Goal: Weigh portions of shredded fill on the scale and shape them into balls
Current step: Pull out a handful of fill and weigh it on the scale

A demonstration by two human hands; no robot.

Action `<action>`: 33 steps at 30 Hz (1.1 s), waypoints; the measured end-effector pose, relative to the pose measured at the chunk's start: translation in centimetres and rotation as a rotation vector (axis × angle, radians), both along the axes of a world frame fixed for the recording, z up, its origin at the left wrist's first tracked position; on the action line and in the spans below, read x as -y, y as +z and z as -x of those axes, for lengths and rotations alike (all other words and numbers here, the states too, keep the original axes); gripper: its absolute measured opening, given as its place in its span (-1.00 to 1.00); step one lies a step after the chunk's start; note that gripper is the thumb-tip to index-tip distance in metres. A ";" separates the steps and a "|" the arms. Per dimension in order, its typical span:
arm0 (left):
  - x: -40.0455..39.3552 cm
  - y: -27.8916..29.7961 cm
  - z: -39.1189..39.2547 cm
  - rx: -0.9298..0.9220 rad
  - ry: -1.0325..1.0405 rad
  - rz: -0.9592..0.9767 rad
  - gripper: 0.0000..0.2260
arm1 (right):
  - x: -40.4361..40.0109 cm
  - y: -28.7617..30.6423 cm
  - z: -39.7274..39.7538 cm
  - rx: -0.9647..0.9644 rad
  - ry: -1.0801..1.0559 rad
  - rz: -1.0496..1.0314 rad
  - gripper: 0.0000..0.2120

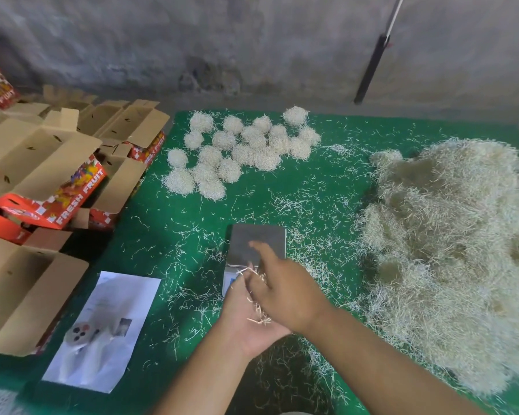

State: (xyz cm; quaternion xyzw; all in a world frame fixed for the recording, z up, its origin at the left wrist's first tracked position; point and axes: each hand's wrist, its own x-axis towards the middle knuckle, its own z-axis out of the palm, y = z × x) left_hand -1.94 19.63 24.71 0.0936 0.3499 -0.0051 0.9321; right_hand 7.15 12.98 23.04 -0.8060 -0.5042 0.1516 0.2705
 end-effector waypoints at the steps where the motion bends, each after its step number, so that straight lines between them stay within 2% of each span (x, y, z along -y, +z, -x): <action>1: -0.5 -0.6 0.2 -0.028 0.018 -0.041 -0.58 | 0.1 -0.3 -0.1 0.015 -0.014 0.017 -0.43; 4: -1.9 -1.6 0.7 -0.030 -0.061 -0.166 -0.57 | 0.6 -1.1 -0.7 -0.041 -0.003 0.074 -0.18; 6: -2.9 -1.8 1.2 -0.060 -0.158 -0.258 -0.68 | 0.8 -1.2 -1.2 -0.123 0.041 0.140 0.05; 9: -4.4 -2.4 1.5 -0.046 -0.331 -0.411 -0.69 | 0.4 -1.9 -1.5 -0.175 0.041 0.186 0.18; 11: -5.4 -3.0 1.1 -0.088 -0.400 -0.547 -0.59 | 0.1 -2.7 -1.6 -0.196 0.015 0.192 0.13; 14: -7.1 -4.8 -0.1 -0.189 -0.362 -0.709 -0.16 | 0.2 -4.4 -2.1 -0.301 -0.095 0.160 -0.03; 15: -8.0 -5.8 -0.6 -0.208 -0.346 -0.778 -0.05 | 0.5 -4.9 -2.4 -0.323 -0.151 0.165 -0.11; 16: -9.1 -6.9 -1.1 -0.223 -0.351 -0.861 -0.04 | 1.0 -5.6 -2.7 -0.330 -0.200 0.182 -0.20; 20: -14.1 -11.4 -3.8 -0.307 -0.564 -1.282 -0.35 | 4.6 -8.0 -3.9 -0.464 -0.400 0.267 -0.35; 26: -18.1 -15.1 -9.5 -0.302 -0.888 -1.818 -0.37 | 12.2 -12.2 -3.9 -0.752 -0.754 0.340 -0.44; 30: -18.6 -16.8 -12.6 -0.138 -1.020 -1.957 -0.41 | 15.5 -13.7 -2.5 -0.768 -0.881 0.401 -0.46; 33: -18.3 -18.4 -13.0 -0.094 -0.981 -1.970 -0.38 | 16.0 -13.8 -1.8 -0.743 -0.892 0.423 -0.48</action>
